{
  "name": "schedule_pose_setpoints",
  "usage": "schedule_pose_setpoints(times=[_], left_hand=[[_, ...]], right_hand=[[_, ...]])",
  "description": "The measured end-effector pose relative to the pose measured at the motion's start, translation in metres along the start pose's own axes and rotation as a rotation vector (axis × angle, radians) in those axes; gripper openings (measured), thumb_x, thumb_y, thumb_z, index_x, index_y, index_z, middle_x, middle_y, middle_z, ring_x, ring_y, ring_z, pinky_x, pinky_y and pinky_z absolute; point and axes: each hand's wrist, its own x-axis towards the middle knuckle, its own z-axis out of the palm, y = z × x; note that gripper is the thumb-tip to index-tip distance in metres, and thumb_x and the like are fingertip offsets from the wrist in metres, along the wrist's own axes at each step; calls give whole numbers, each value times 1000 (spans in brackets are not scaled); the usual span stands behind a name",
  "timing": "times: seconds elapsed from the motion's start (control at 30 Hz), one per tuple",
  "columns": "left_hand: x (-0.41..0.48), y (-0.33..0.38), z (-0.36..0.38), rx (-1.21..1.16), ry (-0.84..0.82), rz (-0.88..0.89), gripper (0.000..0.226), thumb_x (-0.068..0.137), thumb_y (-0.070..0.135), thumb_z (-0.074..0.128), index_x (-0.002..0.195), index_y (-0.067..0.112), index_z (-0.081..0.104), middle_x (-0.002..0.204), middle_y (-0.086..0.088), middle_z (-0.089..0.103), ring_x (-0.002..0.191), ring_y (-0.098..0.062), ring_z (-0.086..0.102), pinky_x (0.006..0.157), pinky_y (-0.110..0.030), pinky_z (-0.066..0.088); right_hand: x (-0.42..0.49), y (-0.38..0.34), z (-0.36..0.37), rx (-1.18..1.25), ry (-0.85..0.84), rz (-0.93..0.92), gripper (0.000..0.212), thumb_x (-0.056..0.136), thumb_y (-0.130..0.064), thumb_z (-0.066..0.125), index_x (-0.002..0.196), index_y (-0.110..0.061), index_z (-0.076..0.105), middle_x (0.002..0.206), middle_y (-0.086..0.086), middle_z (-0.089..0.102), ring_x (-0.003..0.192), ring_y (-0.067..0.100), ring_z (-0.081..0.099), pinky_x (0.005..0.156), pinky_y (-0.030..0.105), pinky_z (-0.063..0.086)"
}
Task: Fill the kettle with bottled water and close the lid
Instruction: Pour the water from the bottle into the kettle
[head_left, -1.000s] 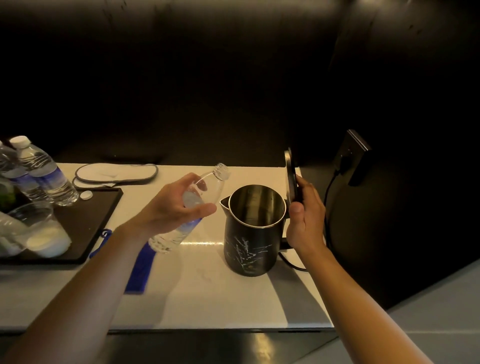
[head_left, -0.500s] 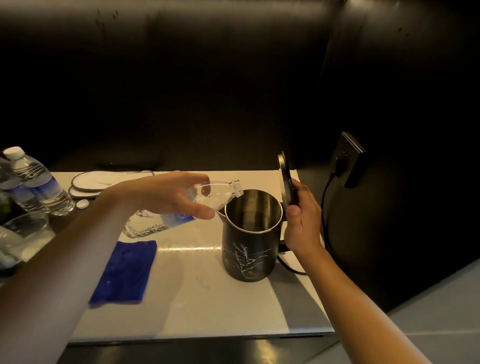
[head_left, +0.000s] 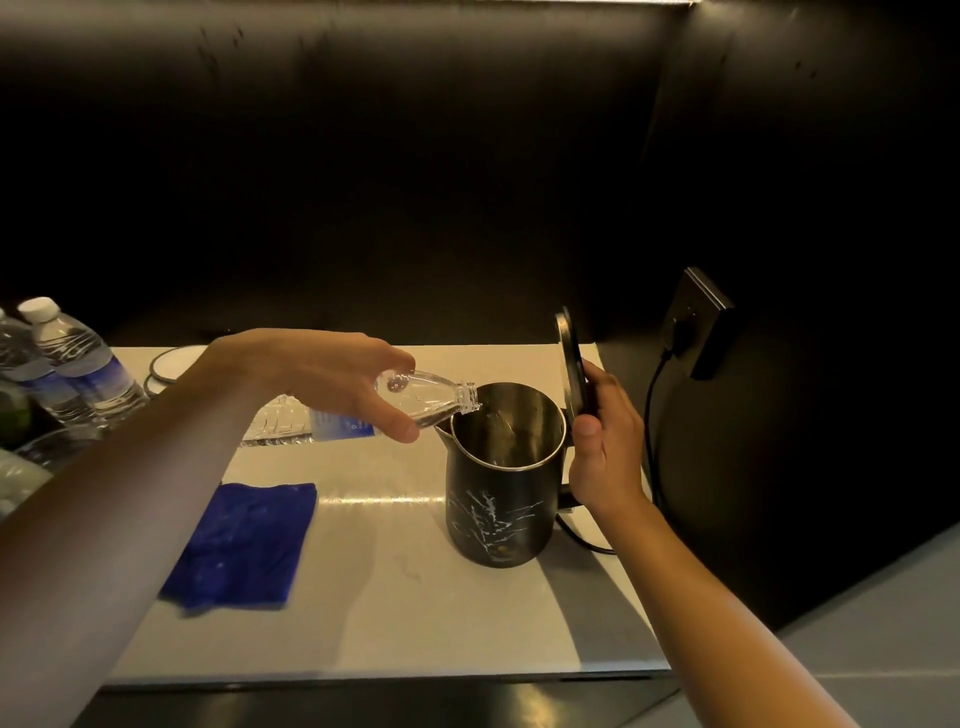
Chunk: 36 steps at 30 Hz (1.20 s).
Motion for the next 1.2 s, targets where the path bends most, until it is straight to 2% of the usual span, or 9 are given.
schedule_pose_setpoints(times=[0.1,0.3,0.47,0.63,0.8,0.9,1.0,1.1,1.2], left_hand=[[-2,7,-5,35,16,-26,114,51,77,63,151,29,37,151,1,50,131,-27,54,107,-44,49],[-7,17,-12,73,20,-42,113,50,74,63,151,29,38,153,2,49,134,-28,52,106,-43,48],[-6,19,-15,97,8,-45,117,48,74,63,152,28,36,154,2,47,136,-29,50,109,-45,47],[-2,16,-18,131,11,-44,115,49,74,66,150,27,40,151,1,50,133,-28,53,107,-42,48],[3,9,-25,124,-5,-6,88,66,65,79,140,23,55,137,-2,64,105,-13,55,88,-29,45],[4,11,-27,138,-7,9,89,65,67,79,139,23,57,135,-2,65,104,-13,56,87,-29,46],[6,17,-28,176,-15,-4,94,66,68,77,145,25,49,141,0,60,112,-17,57,95,-32,50],[6,27,-28,250,-25,-43,100,66,72,73,149,25,42,146,1,55,126,-28,58,105,-44,52],[2,33,-32,263,-31,-55,96,66,71,71,146,25,44,143,1,57,126,-29,59,103,-43,53]], right_hand=[[0,-1,0,-1,-4,19,99,85,-85,21,132,-5,57,106,8,62,90,17,61,73,21,49],[0,-1,-1,-12,-9,8,97,86,-83,21,132,-5,57,103,9,62,87,18,60,70,21,47],[0,1,-1,-16,-15,45,68,89,-52,34,132,-6,56,102,10,61,86,20,58,69,26,45],[-1,-2,-2,-3,-20,11,93,87,-81,24,134,-7,56,105,7,61,90,16,60,72,18,47],[-1,-2,-1,-11,-15,42,67,87,-50,35,134,-7,56,107,9,62,93,17,59,73,25,47],[-2,-1,-1,-8,-21,44,70,90,-58,33,134,-9,56,108,9,63,93,22,61,73,32,52],[-2,-1,-2,-1,-24,47,88,88,-78,26,135,-9,55,111,7,62,97,19,61,76,29,54],[-2,-2,-1,-10,-16,66,68,88,-54,35,136,-10,55,112,6,62,98,19,61,78,37,57],[-2,-2,-2,-1,-28,68,66,85,-46,35,137,-11,54,112,6,61,99,21,61,78,35,56]])
